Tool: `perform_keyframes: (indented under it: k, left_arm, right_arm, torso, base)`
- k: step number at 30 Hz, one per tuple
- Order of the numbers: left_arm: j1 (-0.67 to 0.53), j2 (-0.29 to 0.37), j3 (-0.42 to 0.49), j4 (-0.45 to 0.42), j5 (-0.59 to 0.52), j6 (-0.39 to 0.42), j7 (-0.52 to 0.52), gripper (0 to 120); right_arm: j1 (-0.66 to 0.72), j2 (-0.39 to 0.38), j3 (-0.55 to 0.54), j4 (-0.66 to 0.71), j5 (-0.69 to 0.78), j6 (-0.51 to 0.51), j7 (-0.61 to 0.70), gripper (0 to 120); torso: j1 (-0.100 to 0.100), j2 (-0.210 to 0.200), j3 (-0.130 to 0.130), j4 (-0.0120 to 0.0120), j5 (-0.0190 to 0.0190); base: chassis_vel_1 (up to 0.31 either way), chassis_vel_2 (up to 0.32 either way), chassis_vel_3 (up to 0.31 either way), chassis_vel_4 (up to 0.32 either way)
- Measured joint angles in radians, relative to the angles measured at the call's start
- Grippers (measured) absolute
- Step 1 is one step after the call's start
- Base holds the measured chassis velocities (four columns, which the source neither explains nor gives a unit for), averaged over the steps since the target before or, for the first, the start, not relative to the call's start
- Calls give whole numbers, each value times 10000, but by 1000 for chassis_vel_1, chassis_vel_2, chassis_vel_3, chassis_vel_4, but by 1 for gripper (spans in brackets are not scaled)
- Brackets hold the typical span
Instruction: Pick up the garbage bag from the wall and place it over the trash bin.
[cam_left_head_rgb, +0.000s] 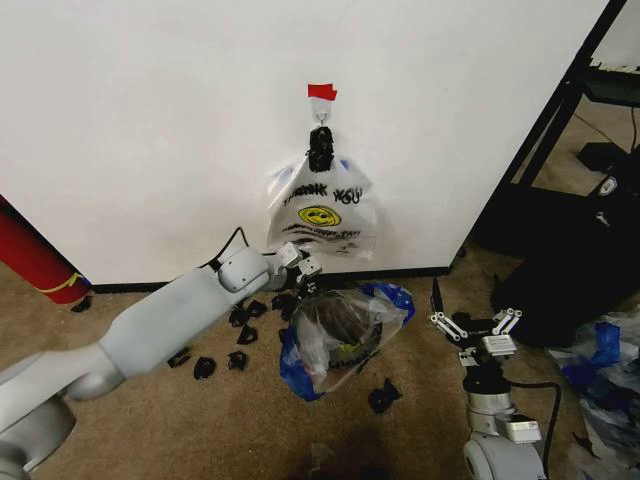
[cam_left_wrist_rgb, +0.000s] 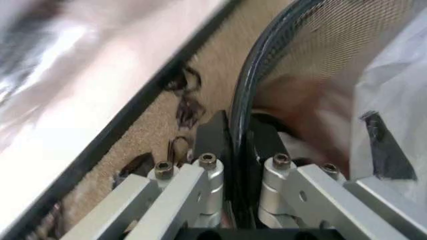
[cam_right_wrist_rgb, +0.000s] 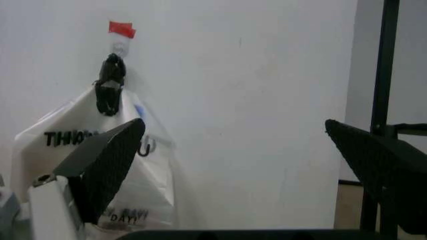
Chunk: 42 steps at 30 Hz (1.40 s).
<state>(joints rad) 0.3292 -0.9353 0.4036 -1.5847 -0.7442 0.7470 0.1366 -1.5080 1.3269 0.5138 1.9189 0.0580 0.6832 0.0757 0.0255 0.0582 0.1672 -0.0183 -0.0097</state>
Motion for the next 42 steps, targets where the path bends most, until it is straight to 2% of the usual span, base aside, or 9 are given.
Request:
perform_keyframes:
  k: [2, 4, 6, 10, 17, 25, 35, 40, 42]
  left_arm:
    - [626, 201, -635, -700, -1580, 18, -1587, 4]
    - [919, 247, -938, -968, -2143, 18, -2272, 4]
    - [1638, 285, -1818, -1620, -3652, 19, -4247, 4]
    - [2860, 343, -3084, -2743, -5862, -37, -7049, 4]
    - [5085, 342, -4071, -4175, -6906, -955, -9426, 4]
    - [6599, -439, -4522, -4346, -6000, -1813, -9831, 4]
    - [6701, -1131, -4347, -4153, -5521, -1668, -9396, 4]
    - [6794, -1091, -4164, -4032, -4840, -1578, -8679, 4]
    - [6875, -1066, -4061, -4043, -4430, -1586, -8491, 10]
  right_arm:
    - [37, -74, -16, -93, 16, -18, -1, 100]
    - [53, -105, -20, -129, 27, -29, 0, 100]
    - [98, -202, -44, -225, 70, -88, 0, 100]
    - [246, -343, -106, -500, 116, -177, -16, 100]
    - [460, -337, -301, -916, 93, -254, -284, 100]
    - [486, -257, -396, -1152, -4, -256, -471, 100]
    - [374, -412, -310, -1208, -15, -203, -473, 100]
    - [344, -413, -307, -1240, -57, -145, -471, 100]
    - [336, -385, -307, -1290, -97, -113, -471, 100]
  torso:
    - [0, 0, 0, 2, -1]
    - [0, 0, 0, 1, -1]
    - [0, -1, 0, 3, -2]
    - [0, 0, 0, 1, -2]
    - [0, 0, -1, 3, 0]
    - [0, -2, -1, 3, 0]
    - [0, -2, -1, 0, 0]
    - [0, -2, -1, 2, 0]
    - [-1, -2, -2, 3, 1]
  base:
    - [0, 0, 0, 0]
    - [0, 0, 0, 0]
    - [0, 0, 0, 0]
    - [0, 0, 0, 0]
    - [0, 0, 0, 0]
    - [0, 0, 0, 0]
    - [0, 0, 0, 0]
    - [0, 0, 0, 0]
    - [0, 0, 0, 0]
